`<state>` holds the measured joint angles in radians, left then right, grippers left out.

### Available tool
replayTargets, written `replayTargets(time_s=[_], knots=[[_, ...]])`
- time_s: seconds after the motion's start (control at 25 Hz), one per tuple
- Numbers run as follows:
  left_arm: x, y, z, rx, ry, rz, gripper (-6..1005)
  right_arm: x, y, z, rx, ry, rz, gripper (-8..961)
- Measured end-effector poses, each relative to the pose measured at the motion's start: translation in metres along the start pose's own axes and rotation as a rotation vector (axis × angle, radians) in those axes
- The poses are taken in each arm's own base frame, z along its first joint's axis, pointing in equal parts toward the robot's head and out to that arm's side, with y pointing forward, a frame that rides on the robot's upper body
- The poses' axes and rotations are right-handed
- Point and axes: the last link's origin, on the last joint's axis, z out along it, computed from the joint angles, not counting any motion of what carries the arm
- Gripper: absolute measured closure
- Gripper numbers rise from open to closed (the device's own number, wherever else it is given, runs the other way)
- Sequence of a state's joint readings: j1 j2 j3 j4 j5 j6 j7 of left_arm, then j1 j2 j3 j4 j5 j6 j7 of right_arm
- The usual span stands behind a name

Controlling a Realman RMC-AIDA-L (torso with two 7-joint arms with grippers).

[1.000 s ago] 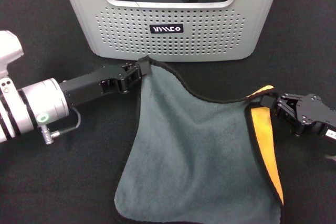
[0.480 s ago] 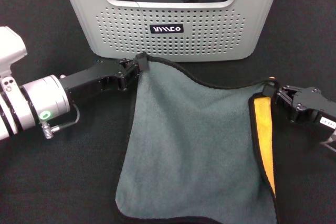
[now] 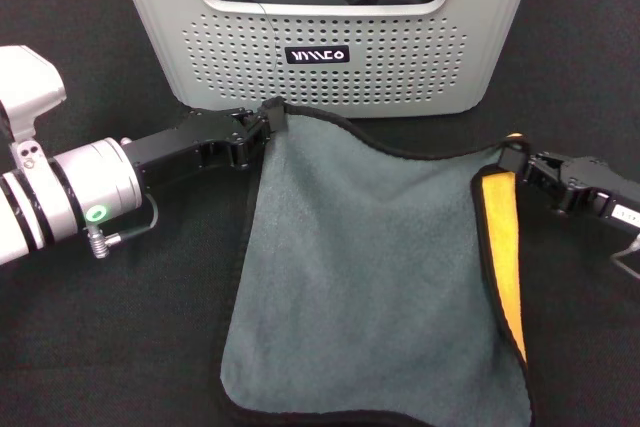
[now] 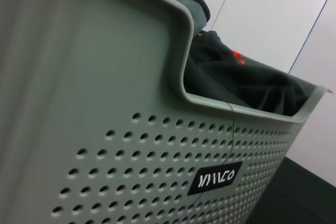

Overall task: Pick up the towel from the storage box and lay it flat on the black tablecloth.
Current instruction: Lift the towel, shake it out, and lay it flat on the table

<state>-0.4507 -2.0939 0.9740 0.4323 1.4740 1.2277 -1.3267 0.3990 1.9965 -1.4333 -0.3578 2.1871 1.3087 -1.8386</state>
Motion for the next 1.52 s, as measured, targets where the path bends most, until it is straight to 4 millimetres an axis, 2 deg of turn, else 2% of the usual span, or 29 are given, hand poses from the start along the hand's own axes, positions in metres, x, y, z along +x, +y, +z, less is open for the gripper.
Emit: replayTargets(time_s=[0.2, 0.64, 0.88, 1.08, 1.52], knots=[[0.001, 0.0, 0.001, -0.001, 0.0, 0.01, 979, -0.012, -0.007, -0.002, -0.002, 0.026, 0.042, 944], [-0.005, 0.004, 0.002, -0.01, 0.015, 0.017, 979, -0.052, -0.016, 0.027, -0.027, 0.203, 0.151, 944], [-0.006, 0.005, 0.002, -0.007, 0.024, 0.027, 978, -0.058, -0.018, 0.034, -0.011, 0.307, 0.213, 944], [-0.006, 0.004, 0.002, -0.006, 0.025, 0.037, 977, -0.059, -0.02, 0.039, 0.04, 0.402, 0.191, 943], [-0.004, 0.003, 0.002, -0.003, 0.03, 0.044, 976, -0.078, -0.028, 0.032, 0.13, 0.474, 0.149, 943]])
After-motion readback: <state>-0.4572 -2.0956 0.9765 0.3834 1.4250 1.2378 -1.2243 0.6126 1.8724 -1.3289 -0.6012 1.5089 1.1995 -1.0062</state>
